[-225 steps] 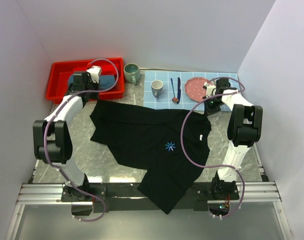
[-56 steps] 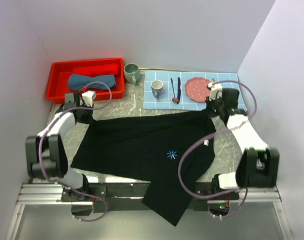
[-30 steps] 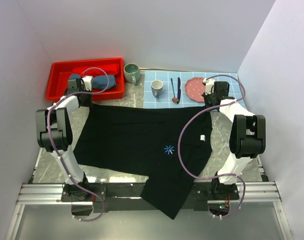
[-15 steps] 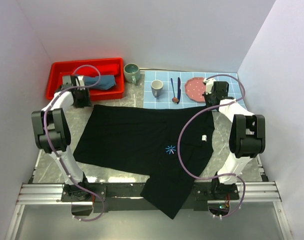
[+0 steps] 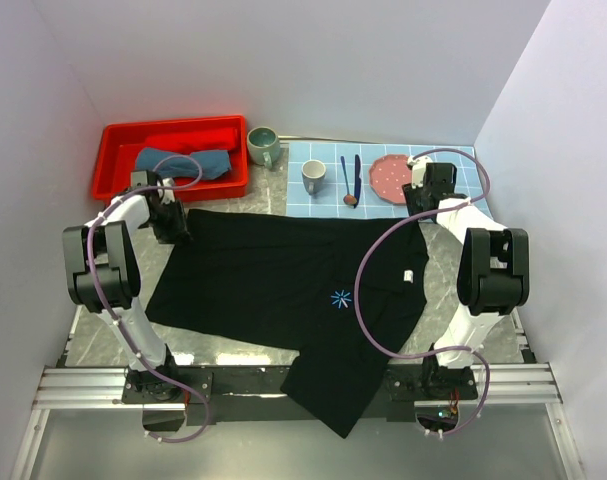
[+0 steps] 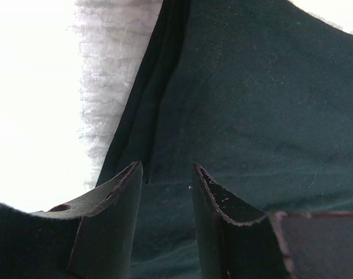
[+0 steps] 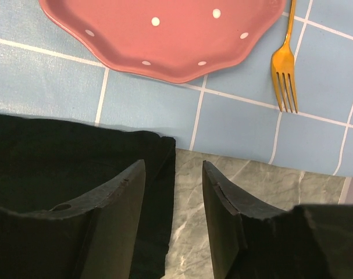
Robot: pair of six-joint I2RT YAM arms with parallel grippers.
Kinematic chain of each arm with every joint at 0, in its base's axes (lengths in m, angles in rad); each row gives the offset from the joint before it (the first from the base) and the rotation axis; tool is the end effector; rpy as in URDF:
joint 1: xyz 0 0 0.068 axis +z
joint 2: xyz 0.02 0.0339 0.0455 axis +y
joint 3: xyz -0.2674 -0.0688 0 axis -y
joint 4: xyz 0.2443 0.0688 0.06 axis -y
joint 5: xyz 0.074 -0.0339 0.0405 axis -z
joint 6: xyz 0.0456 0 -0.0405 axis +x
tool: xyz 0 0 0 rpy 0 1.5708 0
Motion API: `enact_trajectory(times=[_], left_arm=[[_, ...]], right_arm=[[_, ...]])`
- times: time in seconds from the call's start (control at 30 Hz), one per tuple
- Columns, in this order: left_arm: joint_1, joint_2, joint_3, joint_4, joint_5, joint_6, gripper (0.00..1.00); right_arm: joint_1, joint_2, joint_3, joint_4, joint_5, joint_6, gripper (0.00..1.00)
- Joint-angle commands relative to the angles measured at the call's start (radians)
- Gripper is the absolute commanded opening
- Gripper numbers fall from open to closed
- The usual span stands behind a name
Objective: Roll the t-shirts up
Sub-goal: Fold the T-shirt at the center of the board.
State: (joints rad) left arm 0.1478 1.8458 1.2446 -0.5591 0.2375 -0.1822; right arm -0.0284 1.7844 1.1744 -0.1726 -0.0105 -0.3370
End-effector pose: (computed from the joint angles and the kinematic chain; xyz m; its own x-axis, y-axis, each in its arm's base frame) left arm 0.3727 0.0446 0.1737 -0.8828 -0.3095 -0.3534 -0.2138 0.9346 -0.2845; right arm 0.3960 -0.0108 0.1997 -0.6721 -0.3117 -0.6716 -0.2133 0.9501 -0.2275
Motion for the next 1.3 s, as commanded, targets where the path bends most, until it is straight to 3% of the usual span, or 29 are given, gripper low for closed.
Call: enact_trajectory(times=[0.0, 0.2, 0.37, 0.47, 0.77, 1.27], left_arm=[[-0.002, -0.008, -0.004, -0.016, -0.014, -0.013, 0.45], [-0.001, 0.013, -0.02, -0.018, 0.016, -0.022, 0.41], [-0.001, 0.044, -0.013, -0.022, 0.045, -0.013, 0.24], [-0.002, 0.046, -0.001, -0.03, 0.033, -0.011, 0.01], [0.032, 0.078, 0.179, -0.225, 0.02, 0.101, 0.01], [0.036, 0.089, 0.219, -0.289, -0.079, 0.171, 0.01]], right_arm=[[0.01, -0.051, 0.011, 0.025, 0.014, 0.024, 0.52], [0.019, -0.094, 0.004, 0.012, -0.008, 0.046, 0.52], [0.024, -0.123, 0.016, -0.025, -0.032, 0.052, 0.52], [0.024, -0.14, 0.01, -0.03, -0.031, 0.053, 0.52], [0.024, -0.166, -0.024, -0.019, -0.034, 0.059, 0.53], [0.061, -0.2, -0.055, -0.057, -0.055, 0.035, 0.53]])
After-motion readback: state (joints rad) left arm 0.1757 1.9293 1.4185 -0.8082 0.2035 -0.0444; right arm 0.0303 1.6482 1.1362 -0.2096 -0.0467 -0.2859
